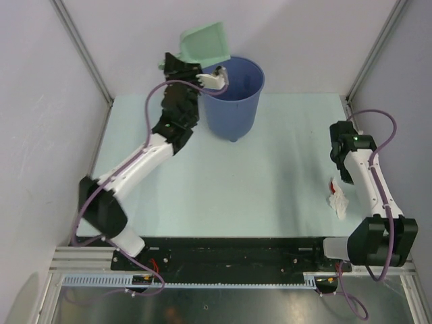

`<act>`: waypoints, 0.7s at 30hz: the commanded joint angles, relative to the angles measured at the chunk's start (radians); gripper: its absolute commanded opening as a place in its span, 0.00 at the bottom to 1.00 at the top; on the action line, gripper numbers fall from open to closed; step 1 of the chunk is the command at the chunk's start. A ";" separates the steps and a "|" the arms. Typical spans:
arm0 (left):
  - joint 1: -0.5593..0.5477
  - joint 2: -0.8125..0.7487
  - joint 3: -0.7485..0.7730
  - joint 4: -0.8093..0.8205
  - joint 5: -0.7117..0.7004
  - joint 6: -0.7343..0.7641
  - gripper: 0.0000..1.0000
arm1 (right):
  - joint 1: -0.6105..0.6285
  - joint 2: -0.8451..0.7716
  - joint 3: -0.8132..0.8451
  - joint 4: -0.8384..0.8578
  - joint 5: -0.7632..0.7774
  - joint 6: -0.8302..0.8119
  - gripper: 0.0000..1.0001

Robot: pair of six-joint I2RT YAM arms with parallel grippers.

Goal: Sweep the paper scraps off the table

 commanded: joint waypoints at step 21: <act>0.271 -0.398 -0.217 -0.762 0.186 -0.841 0.00 | 0.429 0.462 0.304 0.051 -0.764 0.090 0.00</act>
